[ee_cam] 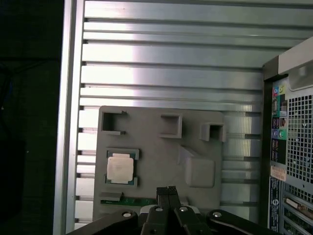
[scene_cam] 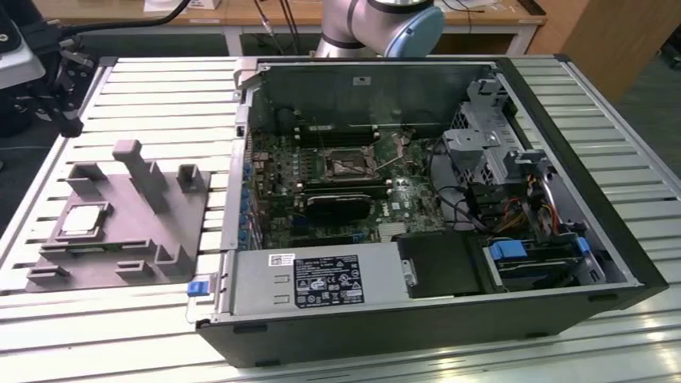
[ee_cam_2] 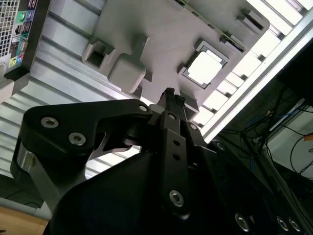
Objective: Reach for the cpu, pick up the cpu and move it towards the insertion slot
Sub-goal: 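Pick up the cpu and move it towards the insertion slot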
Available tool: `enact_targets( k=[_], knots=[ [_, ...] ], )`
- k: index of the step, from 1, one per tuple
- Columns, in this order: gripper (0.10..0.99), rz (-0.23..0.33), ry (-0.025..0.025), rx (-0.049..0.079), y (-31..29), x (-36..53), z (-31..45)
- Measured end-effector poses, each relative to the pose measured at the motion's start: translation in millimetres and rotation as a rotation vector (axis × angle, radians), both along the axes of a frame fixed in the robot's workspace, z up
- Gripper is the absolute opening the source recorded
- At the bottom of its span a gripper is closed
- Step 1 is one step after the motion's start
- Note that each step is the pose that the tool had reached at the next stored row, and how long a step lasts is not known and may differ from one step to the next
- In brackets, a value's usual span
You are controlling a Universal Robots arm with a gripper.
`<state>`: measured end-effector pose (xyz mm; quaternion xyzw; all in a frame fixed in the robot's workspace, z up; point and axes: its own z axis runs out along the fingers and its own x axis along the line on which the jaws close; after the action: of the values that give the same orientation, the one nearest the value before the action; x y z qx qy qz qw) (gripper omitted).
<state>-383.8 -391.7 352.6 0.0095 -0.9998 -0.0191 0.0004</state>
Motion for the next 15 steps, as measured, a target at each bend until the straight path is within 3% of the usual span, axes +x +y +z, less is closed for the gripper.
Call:
enact_targets(
  k=[15],
  knots=[
    [0.106, 0.0, 0.0, 0.0, -0.1, -12.3, -12.3]
  ],
)
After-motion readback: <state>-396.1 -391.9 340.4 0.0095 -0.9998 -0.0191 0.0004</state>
